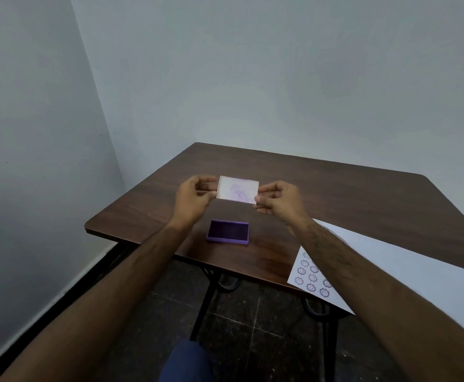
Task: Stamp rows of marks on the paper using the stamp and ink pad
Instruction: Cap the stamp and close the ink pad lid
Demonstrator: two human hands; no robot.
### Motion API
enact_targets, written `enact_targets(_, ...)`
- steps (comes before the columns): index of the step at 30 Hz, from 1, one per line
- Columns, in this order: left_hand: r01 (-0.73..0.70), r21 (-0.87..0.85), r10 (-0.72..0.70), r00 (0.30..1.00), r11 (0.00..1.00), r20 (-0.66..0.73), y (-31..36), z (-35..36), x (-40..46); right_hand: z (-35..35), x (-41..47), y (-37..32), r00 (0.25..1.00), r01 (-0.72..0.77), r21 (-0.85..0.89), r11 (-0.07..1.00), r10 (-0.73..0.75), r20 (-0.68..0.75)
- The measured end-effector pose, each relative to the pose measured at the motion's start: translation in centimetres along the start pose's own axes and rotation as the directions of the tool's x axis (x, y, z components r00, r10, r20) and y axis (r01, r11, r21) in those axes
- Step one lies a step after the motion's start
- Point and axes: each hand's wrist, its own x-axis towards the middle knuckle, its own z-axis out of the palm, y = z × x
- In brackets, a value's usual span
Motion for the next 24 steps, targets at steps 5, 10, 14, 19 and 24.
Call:
enact_targets(5,-0.029,-0.021,0.031,0.996,0.999,0.079,-1.3,-0.7,-1.5,-0.2,-1.2,0.1,0.987,0.091,-0.169,0.981,-0.066,0.145)
enact_targets(10,-0.123,0.149,0.111,0.99,0.981,0.086,-2.0,-1.1,-2.0,0.6,-1.6,0.2,0.979,0.167,-0.338,0.926,-0.114,0.17)
enact_targets(14,-0.147,0.224,0.133,0.988,0.963,0.073,-2.4,-1.6,-2.3,0.8,-1.4,0.6,0.973,0.216,-0.429,0.877,-0.158,0.166)
enact_targets(19,-0.201,0.303,0.189,0.98,0.932,0.069,-2.7,-1.4,-2.9,0.8,-1.3,1.1,0.961,0.275,-0.567,0.777,-0.217,0.17)
enact_targets(24,-0.23,0.331,0.217,0.973,0.915,0.075,-3.1,-1.2,-2.9,0.7,-1.4,1.3,0.956,0.295,-0.625,0.723,-0.217,0.199)
